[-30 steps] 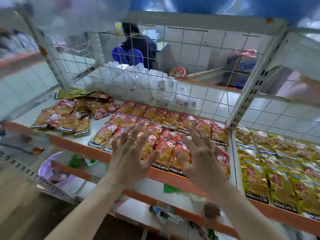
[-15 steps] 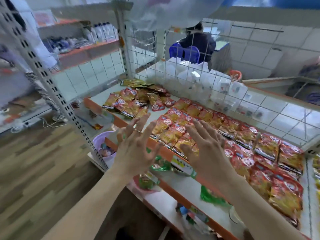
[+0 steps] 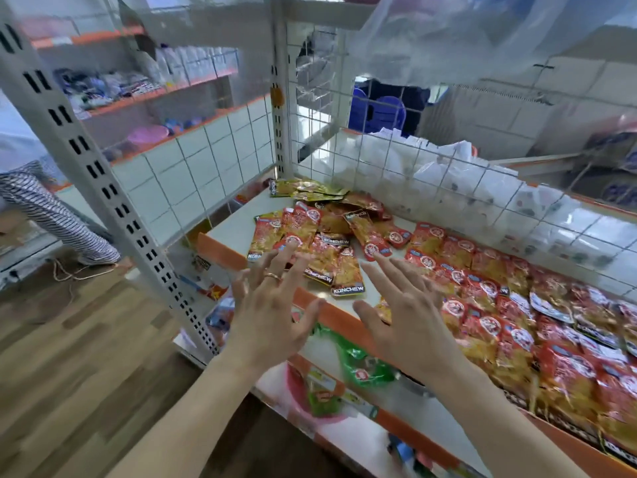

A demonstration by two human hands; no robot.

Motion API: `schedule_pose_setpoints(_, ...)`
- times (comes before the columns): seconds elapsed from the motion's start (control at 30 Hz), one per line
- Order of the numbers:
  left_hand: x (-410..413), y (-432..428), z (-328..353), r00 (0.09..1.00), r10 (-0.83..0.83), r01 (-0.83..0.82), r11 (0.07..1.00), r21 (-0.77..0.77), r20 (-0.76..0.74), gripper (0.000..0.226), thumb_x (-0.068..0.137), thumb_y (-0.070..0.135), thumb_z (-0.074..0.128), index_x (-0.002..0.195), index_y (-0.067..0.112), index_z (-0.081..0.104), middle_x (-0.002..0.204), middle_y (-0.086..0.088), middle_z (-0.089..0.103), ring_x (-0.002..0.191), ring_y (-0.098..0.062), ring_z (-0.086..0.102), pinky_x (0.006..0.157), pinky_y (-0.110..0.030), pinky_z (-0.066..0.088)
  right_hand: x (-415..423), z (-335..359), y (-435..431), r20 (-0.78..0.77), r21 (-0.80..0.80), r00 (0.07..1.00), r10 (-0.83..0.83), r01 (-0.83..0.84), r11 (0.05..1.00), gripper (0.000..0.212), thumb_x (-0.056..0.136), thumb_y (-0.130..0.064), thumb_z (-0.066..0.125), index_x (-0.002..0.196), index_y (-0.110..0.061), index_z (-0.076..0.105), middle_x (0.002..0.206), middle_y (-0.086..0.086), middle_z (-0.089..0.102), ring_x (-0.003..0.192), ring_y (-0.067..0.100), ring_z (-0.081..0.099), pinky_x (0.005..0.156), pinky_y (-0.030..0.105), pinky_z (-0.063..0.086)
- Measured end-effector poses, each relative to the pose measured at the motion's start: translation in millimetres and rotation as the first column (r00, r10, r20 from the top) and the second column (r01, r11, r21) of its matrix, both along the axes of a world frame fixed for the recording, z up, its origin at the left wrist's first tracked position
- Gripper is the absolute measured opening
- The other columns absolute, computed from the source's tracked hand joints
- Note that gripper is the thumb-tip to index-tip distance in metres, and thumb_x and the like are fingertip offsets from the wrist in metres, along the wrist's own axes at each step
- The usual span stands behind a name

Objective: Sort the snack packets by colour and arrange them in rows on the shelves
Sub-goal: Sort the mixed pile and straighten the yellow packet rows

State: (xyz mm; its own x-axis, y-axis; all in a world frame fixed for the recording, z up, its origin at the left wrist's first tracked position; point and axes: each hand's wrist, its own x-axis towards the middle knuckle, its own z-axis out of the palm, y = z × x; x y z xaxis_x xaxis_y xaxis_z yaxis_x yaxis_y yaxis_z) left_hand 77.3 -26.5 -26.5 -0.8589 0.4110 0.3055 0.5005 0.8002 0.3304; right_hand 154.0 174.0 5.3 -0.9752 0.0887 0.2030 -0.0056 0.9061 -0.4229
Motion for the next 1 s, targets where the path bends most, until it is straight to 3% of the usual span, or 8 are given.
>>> schedule_pose_setpoints(0.1,-25.3,-19.6,-5.1,1.0,-0.031,0.031,0.999,-0.008,0.003,0.067,0.088,0.068,0.039,0.147,0.034,0.038,0.161,0.012,0.022,0.148,-0.015,0.012,0.114,-0.05,0.016,-20.0,-4.5,-21.1,0.0,-0.003,0.999,-0.051,0.051,0.999,0.062,0.09,-0.059,0.041,0.148,-0.037,0.038,0.159,-0.012,0.03,0.149,0.008,0.015,0.118,0.052,0.014)
schedule_pose_setpoints(0.23,-49.6,-32.5,-8.9,0.998,-0.055,0.055,0.998,-0.021,-0.008,0.069,0.088,0.068,0.037,0.146,0.03,0.042,0.159,0.007,0.031,0.146,-0.016,0.021,0.111,-0.051,0.024,-38.3,-8.1,-38.8,0.013,0.01,0.997,-0.08,0.08,0.997,0.065,0.09,-0.063,0.036,0.149,-0.037,0.036,0.159,-0.012,0.029,0.149,0.009,0.016,0.117,0.05,0.012)
schedule_pose_setpoints(0.37,-62.7,-36.3,-15.9,0.998,-0.063,0.063,0.998,-0.022,-0.001,0.068,0.088,0.067,0.036,0.146,0.032,0.036,0.16,0.004,0.031,0.146,-0.021,0.026,0.11,-0.052,0.028,-52.1,-13.0,-45.7,0.047,0.023,0.996,-0.079,0.078,0.997,0.064,0.092,-0.059,0.04,0.151,-0.034,0.035,0.16,-0.014,0.025,0.15,0.007,0.011,0.118,0.045,0.006)
schedule_pose_setpoints(0.67,-92.9,-24.2,-30.4,0.998,-0.025,0.024,1.0,0.007,0.052,0.066,0.087,0.064,0.041,0.142,0.028,0.045,0.153,0.006,0.04,0.141,-0.02,0.034,0.107,-0.051,0.03,-88.7,-33.1,-42.6,0.147,-0.014,0.985,-0.09,0.093,0.996,0.053,0.099,-0.044,0.049,0.149,-0.034,0.037,0.156,-0.016,0.032,0.146,0.006,0.018,0.117,0.04,0.012)
schedule_pose_setpoints(0.8,-111.4,-14.9,-31.3,0.996,0.056,-0.057,0.998,0.019,0.073,0.066,0.086,0.063,0.045,0.14,0.024,0.046,0.141,0.003,0.05,0.132,-0.02,0.04,0.104,-0.052,0.033,-111.4,-33.8,-34.3,0.192,-0.056,0.976,-0.102,0.115,0.992,0.053,0.098,-0.044,0.051,0.149,-0.035,0.038,0.155,-0.016,0.035,0.145,0.008,0.023,0.116,0.042,0.017)
schedule_pose_setpoints(0.9,-121.8,-3.0,-26.0,0.985,0.155,-0.155,0.988,-0.001,0.076,0.066,0.084,0.071,0.038,0.125,0.022,0.053,0.122,0.0,0.057,0.115,-0.023,0.049,0.094,-0.048,0.04,-124.5,-34.3,-28.2,0.196,-0.059,0.968,-0.16,0.174,0.983,0.047,0.097,-0.042,0.053,0.142,-0.03,0.049,0.147,-0.012,0.046,0.137,0.012,0.035,0.11,0.04,0.028)
schedule_pose_setpoints(1.0,-127.5,7.9,-21.8,0.957,0.271,-0.251,0.953,-0.167,0.106,0.08,0.081,0.084,0.028,0.119,0.02,0.056,0.116,-0.002,0.058,0.111,-0.023,0.052,0.09,-0.044,0.045,-136.2,-35.0,-25.4,0.237,-0.027,0.938,-0.253,0.266,0.964,0.04,0.095,-0.048,0.051,0.125,-0.024,0.061,0.126,-0.004,0.057,0.12,0.019,0.047,0.099,0.039,0.041)
